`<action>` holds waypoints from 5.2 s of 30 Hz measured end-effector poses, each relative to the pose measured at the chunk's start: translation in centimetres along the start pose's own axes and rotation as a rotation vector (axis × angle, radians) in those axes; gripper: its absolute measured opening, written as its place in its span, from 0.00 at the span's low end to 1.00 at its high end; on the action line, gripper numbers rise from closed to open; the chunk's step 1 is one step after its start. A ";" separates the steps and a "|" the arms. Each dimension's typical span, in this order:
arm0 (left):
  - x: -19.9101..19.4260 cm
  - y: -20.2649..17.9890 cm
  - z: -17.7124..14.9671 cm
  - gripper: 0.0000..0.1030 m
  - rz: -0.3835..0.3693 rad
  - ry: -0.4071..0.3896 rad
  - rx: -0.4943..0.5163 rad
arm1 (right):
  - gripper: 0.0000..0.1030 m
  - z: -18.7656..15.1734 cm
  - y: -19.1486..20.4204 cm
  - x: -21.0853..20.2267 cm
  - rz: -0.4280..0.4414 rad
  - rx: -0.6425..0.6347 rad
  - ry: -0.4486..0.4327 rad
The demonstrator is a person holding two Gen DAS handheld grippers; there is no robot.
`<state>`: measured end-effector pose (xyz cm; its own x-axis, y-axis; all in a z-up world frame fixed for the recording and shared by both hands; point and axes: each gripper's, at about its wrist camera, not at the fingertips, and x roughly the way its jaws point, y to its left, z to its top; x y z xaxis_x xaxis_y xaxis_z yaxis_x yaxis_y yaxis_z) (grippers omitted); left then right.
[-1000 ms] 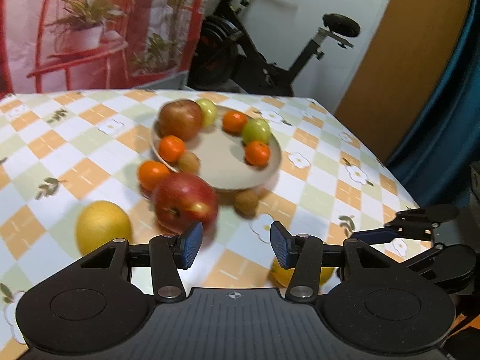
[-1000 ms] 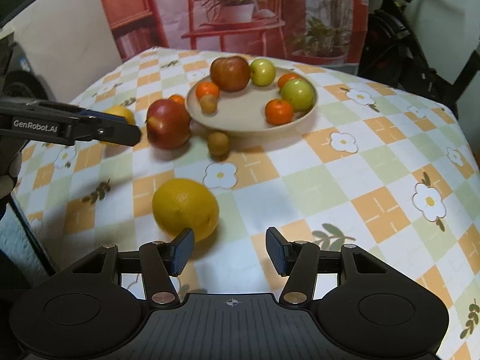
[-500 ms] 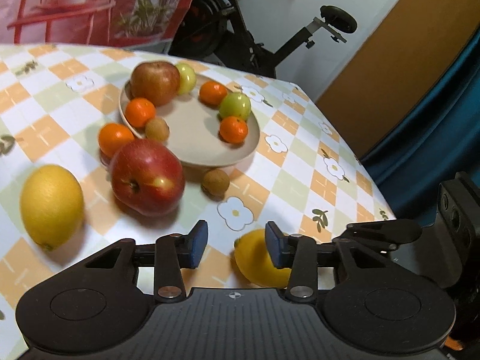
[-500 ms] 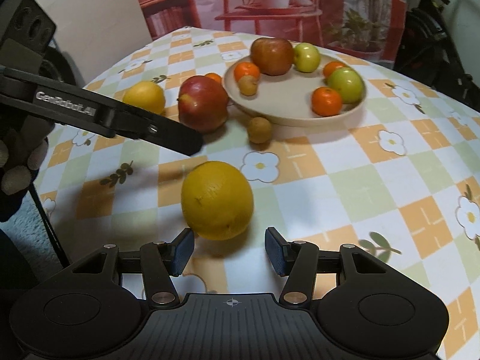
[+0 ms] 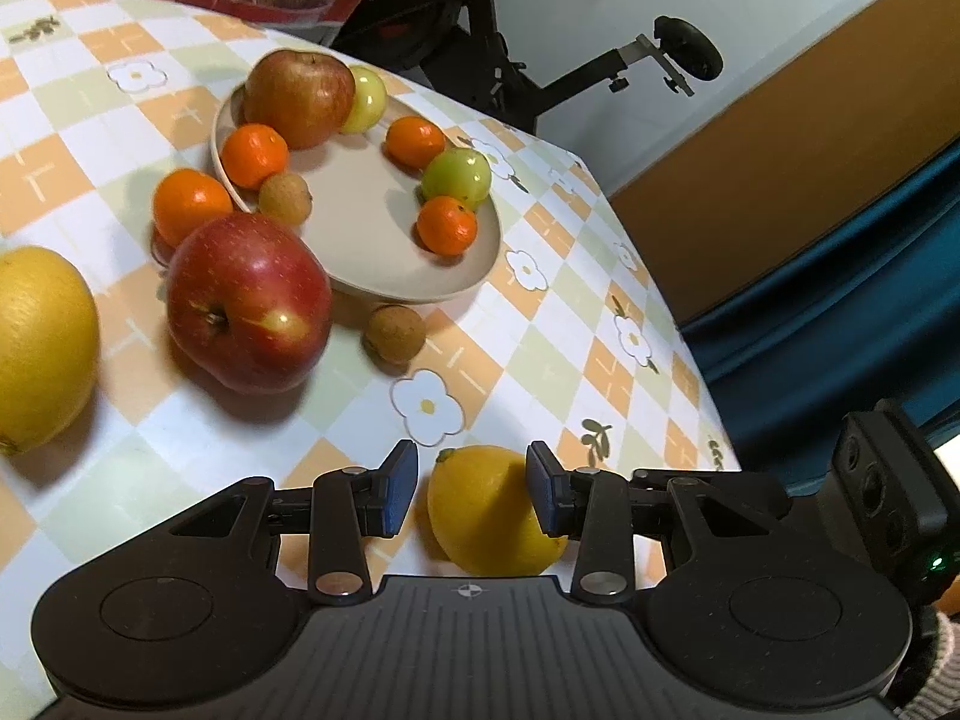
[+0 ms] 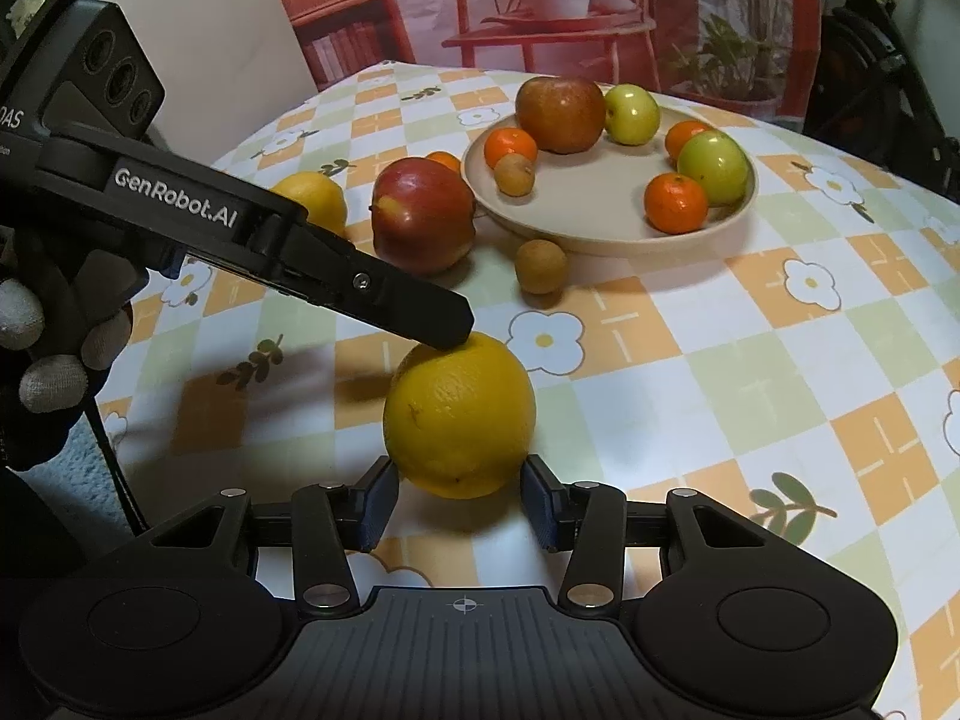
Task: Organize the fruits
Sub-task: 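Close both grippers around the yellow grapefruit from opposite sides, then lift the grapefruit with both grippers and carry it over the plate, then lower the grapefruit onto the plate and open both grippers, then move both tools back to the fruit beside the plate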
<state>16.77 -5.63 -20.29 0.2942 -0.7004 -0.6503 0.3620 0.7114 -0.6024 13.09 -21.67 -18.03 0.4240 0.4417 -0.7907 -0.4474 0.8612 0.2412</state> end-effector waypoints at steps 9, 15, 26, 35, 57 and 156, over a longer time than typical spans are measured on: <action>0.2 -0.5 0.3 0.34 -0.015 -0.008 0.011 | 0.40 0.0 -0.3 -0.3 0.014 0.030 -0.034; -0.9 -1.2 1.5 0.34 -0.008 -0.052 0.036 | 0.40 1.1 -0.6 -1.0 0.016 0.025 -0.079; -3.3 -3.3 5.2 0.34 0.015 -0.156 0.107 | 0.40 5.6 -1.0 -2.9 0.005 -0.020 -0.177; -5.2 -5.5 9.4 0.34 0.050 -0.234 0.190 | 0.40 10.5 -1.8 -4.3 -0.008 -0.074 -0.251; 1.7 -1.5 16.5 0.34 0.103 -0.118 0.175 | 0.40 15.8 -9.7 3.5 0.039 0.024 -0.136; -13.1 -1.6 5.8 0.44 0.788 -0.511 0.176 | 0.40 3.0 -2.6 2.4 -0.141 0.216 -0.483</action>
<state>17.41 2.10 -8.11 0.8457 0.0062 -0.5336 0.0101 0.9996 0.0276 17.65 -22.09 -18.83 0.8045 0.3394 -0.4874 -0.2097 0.9301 0.3015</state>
